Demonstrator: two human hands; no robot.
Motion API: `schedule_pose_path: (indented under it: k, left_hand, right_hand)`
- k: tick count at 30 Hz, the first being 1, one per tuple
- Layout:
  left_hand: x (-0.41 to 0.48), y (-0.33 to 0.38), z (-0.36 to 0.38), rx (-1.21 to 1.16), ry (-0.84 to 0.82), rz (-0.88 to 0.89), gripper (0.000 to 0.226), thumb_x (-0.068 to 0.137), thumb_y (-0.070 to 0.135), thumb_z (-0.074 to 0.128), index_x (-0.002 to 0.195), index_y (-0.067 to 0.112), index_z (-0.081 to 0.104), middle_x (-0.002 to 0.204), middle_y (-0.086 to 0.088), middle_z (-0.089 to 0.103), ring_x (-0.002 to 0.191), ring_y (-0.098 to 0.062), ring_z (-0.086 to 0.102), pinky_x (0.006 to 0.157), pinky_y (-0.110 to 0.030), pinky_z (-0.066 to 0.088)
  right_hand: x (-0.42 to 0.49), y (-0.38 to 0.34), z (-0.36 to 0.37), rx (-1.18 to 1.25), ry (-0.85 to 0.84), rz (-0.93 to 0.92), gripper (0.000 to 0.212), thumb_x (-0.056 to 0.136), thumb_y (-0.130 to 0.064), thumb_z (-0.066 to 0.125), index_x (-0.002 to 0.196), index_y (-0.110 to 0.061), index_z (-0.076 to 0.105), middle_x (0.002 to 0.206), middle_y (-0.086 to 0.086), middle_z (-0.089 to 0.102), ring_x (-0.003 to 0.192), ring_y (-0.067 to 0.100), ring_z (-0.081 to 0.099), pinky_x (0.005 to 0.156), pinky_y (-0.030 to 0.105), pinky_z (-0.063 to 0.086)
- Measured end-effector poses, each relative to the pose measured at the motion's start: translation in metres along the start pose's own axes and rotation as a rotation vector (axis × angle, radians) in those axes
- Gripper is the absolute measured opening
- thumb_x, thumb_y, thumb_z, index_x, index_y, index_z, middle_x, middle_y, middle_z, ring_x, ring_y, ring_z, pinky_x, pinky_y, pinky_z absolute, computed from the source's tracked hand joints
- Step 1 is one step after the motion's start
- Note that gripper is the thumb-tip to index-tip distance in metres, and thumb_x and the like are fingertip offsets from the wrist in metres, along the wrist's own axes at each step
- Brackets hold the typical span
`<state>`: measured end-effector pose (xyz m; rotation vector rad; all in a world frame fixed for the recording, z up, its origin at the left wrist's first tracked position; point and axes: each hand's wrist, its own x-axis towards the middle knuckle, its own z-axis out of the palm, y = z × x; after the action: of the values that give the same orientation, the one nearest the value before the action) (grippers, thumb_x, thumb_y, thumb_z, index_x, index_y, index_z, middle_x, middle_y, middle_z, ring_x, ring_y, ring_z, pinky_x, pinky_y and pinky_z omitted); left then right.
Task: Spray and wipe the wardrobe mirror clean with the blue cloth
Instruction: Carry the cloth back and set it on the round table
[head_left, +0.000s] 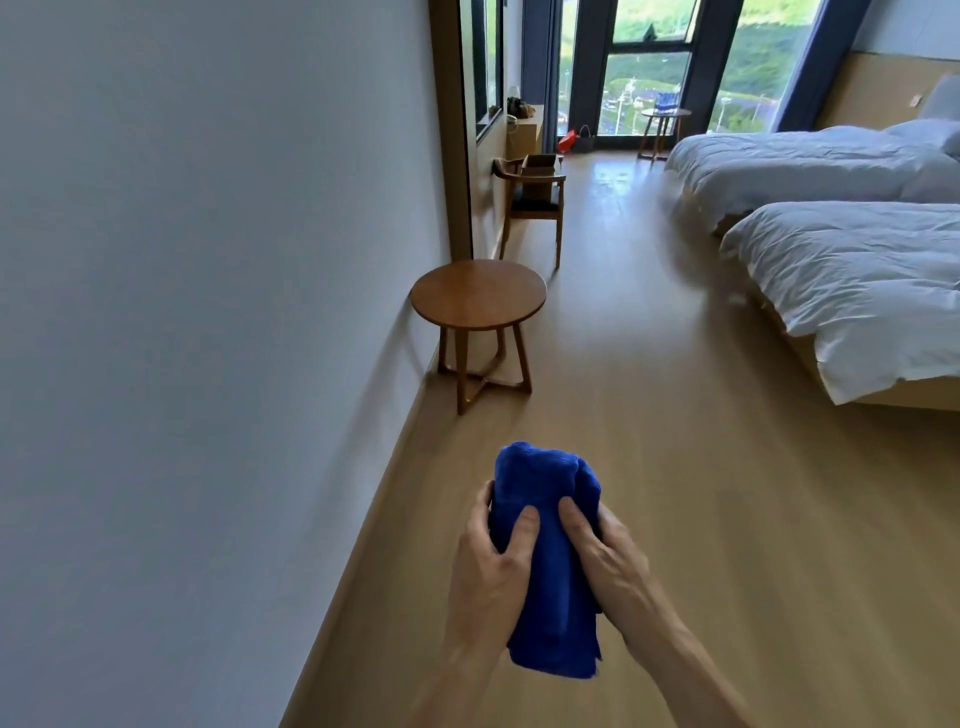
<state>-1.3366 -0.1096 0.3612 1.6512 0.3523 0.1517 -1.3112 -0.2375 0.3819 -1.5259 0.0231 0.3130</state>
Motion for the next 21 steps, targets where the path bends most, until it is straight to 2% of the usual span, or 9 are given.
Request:
schedule_pose_path:
  k: [3, 7, 11, 16, 21]
  left_hand:
    - [0.044, 0.010, 0.027, 0.017, 0.003, -0.004, 0.061, 0.091, 0.056, 0.061, 0.146, 0.033, 0.047, 0.123, 0.013, 0.068, 0.106, -0.005, 0.069, 0.093, -0.033, 0.060]
    - [0.095, 0.025, 0.066, 0.008, 0.009, -0.007, 0.069, 0.085, 0.063, 0.060, 0.146, 0.034, 0.047, 0.124, 0.012, 0.068, 0.107, -0.006, 0.070, 0.094, -0.035, 0.060]
    - [0.143, 0.041, 0.097, 0.008, 0.021, 0.032, 0.047, 0.099, 0.042, 0.063, 0.143, 0.030, 0.051, 0.118, 0.014, 0.071, 0.103, -0.002, 0.070, 0.092, -0.034, 0.060]
    - [0.202, 0.054, 0.134, 0.032, -0.039, 0.063, 0.046, 0.100, 0.039, 0.061, 0.144, 0.030, 0.050, 0.120, 0.012, 0.070, 0.105, -0.004, 0.070, 0.092, -0.035, 0.060]
    - [0.273, 0.056, 0.167, 0.031, -0.080, 0.060, 0.036, 0.102, 0.034, 0.059, 0.137, 0.032, 0.052, 0.114, 0.014, 0.070, 0.102, 0.000, 0.069, 0.083, -0.022, 0.059]
  right_hand:
    - [0.044, -0.014, -0.022, -0.014, -0.021, -0.003, 0.020, 0.100, -0.038, 0.051, 0.111, -0.028, 0.064, 0.093, -0.007, 0.075, 0.082, 0.008, 0.072, 0.064, 0.017, 0.054]
    - [0.102, -0.032, -0.055, -0.016, -0.042, -0.008, 0.020, 0.099, -0.039, 0.052, 0.111, -0.029, 0.064, 0.096, -0.006, 0.075, 0.083, 0.008, 0.072, 0.064, 0.018, 0.054]
    - [0.152, -0.050, -0.083, -0.037, -0.046, -0.029, 0.022, 0.097, -0.043, 0.052, 0.111, -0.029, 0.064, 0.098, -0.005, 0.074, 0.085, 0.010, 0.072, 0.066, 0.021, 0.056]
    - [0.211, -0.057, -0.113, -0.107, 0.021, -0.095, 0.021, 0.098, -0.043, 0.052, 0.112, -0.031, 0.061, 0.091, -0.011, 0.073, 0.081, 0.008, 0.070, 0.065, 0.021, 0.055]
    - [0.282, -0.059, -0.137, -0.140, 0.079, -0.086, 0.023, 0.098, -0.045, 0.052, 0.114, -0.032, 0.060, 0.093, -0.009, 0.072, 0.081, 0.006, 0.069, 0.066, 0.023, 0.055]
